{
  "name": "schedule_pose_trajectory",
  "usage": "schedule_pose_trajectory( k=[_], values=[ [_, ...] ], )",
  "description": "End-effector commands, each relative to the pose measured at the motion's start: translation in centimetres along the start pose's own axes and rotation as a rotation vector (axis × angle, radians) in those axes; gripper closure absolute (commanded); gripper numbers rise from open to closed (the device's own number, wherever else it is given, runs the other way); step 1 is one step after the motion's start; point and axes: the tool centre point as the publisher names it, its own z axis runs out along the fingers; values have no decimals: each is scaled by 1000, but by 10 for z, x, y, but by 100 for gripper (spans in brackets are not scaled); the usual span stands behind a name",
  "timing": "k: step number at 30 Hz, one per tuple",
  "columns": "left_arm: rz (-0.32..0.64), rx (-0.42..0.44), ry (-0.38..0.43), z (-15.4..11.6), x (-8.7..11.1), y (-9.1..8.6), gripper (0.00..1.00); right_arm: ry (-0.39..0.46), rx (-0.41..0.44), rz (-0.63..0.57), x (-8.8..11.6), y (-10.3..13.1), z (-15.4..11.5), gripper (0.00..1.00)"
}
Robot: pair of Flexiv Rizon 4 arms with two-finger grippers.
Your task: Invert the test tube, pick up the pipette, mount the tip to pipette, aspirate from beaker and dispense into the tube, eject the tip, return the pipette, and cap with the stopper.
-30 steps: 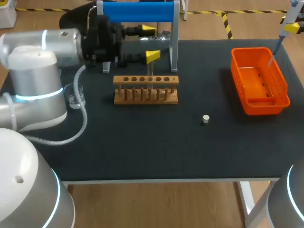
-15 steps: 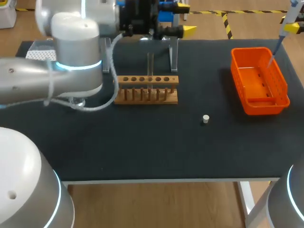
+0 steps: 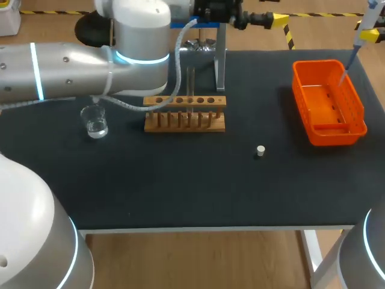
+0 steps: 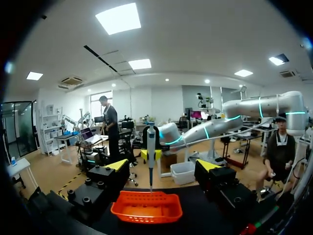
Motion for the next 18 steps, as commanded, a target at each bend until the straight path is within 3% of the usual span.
schedule_pose_trajectory(
  k=[1, 16, 18],
  values=[
    [-1, -2, 0, 11, -3, 0, 100, -2, 3, 0, 1, 1, 0, 100],
    [-1, -2, 0, 11, -3, 0, 100, -2, 3, 0, 1, 1, 0, 100],
    [23, 29, 7, 21, -4, -2, 100, -2, 3, 0, 1, 1, 0, 100]
  ],
)
